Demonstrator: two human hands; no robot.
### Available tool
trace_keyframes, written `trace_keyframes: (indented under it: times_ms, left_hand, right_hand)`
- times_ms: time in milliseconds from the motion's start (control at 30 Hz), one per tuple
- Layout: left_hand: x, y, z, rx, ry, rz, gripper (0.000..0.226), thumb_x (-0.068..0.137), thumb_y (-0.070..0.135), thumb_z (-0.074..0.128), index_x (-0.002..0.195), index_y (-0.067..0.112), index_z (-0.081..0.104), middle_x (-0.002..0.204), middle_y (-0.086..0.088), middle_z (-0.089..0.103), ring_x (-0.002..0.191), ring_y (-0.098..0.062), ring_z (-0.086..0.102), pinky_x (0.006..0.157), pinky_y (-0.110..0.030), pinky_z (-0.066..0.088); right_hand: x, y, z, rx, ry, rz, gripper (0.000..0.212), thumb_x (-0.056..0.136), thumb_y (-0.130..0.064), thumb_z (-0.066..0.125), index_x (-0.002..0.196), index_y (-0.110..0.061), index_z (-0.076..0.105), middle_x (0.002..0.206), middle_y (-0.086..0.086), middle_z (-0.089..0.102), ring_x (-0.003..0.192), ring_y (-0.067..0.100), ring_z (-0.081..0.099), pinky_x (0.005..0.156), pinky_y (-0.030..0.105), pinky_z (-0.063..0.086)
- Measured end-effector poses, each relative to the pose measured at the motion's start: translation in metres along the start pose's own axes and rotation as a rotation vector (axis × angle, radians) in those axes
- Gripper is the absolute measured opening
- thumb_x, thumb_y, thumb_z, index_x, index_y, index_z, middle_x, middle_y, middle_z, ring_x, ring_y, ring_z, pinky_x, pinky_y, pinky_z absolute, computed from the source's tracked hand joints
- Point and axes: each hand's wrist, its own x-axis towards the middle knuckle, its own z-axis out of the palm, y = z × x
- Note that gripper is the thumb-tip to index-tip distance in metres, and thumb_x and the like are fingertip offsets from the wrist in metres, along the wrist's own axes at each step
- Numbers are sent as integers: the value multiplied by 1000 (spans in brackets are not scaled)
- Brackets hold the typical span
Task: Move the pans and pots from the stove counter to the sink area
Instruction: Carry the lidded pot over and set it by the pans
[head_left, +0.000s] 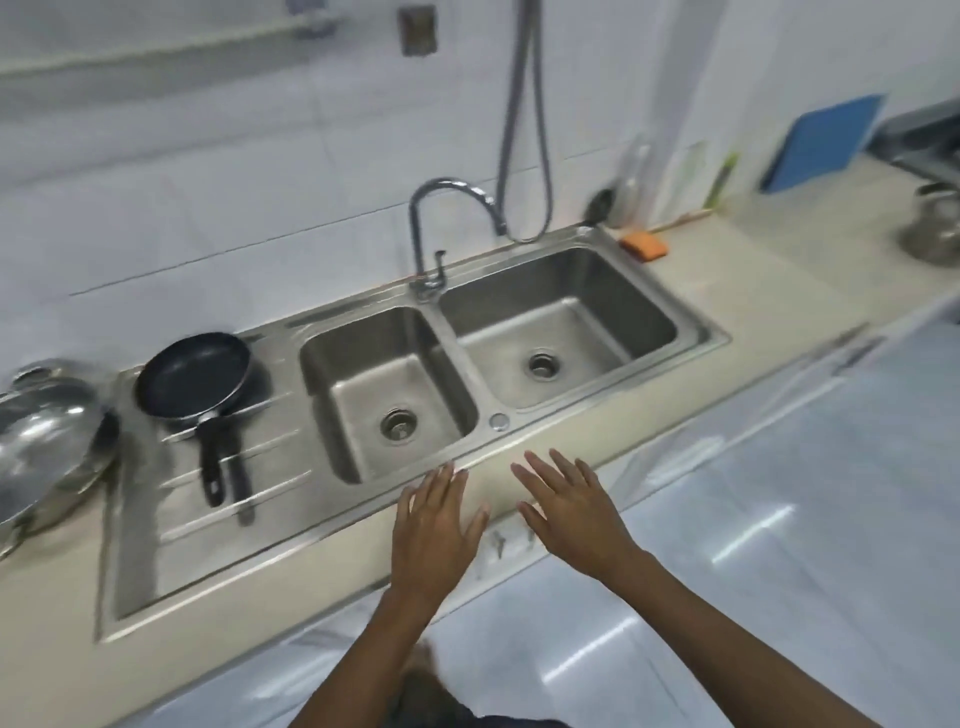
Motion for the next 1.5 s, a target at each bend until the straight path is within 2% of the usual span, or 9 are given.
trace_keyframes:
  times_ms: [100,300,433,567,700,867,1100,1267,1500]
  left_hand:
    - [41,63,11,-2,-16,188,55,96,51,53,135,14,64,145,-9,60,136,-26,55,112,-49,41]
    - [140,188,57,-64,-88,439,69,97,59,29,144,17,56,154,-7,50,144,-25,45,119,-50,34]
    - [216,278,104,-95,-161,580,67,99,61,39,148,18,51,158,-6,45,148,-23,38,121,-50,30]
    - [276,370,139,-167,-206,660,71,99,64,35,150,18,47,160,-4,42,150,-21,34,124,-47,22]
    - [324,453,163,-183,-270,760,67,99,60,42,148,14,50,157,-7,46,148,-23,39,121,-47,26]
    - [366,529,199,-203,-322,854,66,98,60,44,148,16,50,158,-7,46,148,-22,38,121,-46,27]
    - [435,646,265,-173,-377,863,71,98,63,38,154,19,40,163,-3,37,152,-19,31,124,-44,22]
    - [495,745,295,-272,-413,651,69,99,60,44,153,19,41,163,-3,38,150,-18,33,123,-43,25]
    - [576,850,332,-331,-386,534,68,98,56,49,151,14,44,159,-8,44,147,-22,40,120,-45,32]
  right_hand:
    - [-18,63,-29,-43,-24,144,53,101,-46,39,145,-22,54,151,7,54,137,36,50,109,57,42]
    - [-33,194,-70,-88,34,441,57,102,-54,38,152,-27,45,158,3,44,146,33,39,117,57,32]
    - [-45,282,-93,-131,33,643,58,103,-53,33,153,-24,42,159,4,43,146,32,38,117,55,33]
    - [-58,357,-121,-176,63,815,58,103,-51,36,152,-23,43,158,4,44,145,32,40,115,53,36]
    - [-66,422,-144,-154,84,979,55,102,-45,48,152,-20,44,156,6,47,142,34,44,112,53,39]
    - [-75,489,-143,-102,103,1115,57,104,-48,43,155,-23,38,159,4,42,147,31,38,116,51,36]
    - [-77,639,-145,-36,161,1176,56,104,-47,43,155,-23,39,159,4,43,146,31,39,116,50,36]
    - [-68,763,-169,68,237,1199,56,103,-46,45,153,-22,42,157,5,46,144,31,42,113,50,38]
    - [-50,914,-193,192,288,1158,59,105,-46,42,157,-19,33,161,2,39,148,25,34,118,43,34]
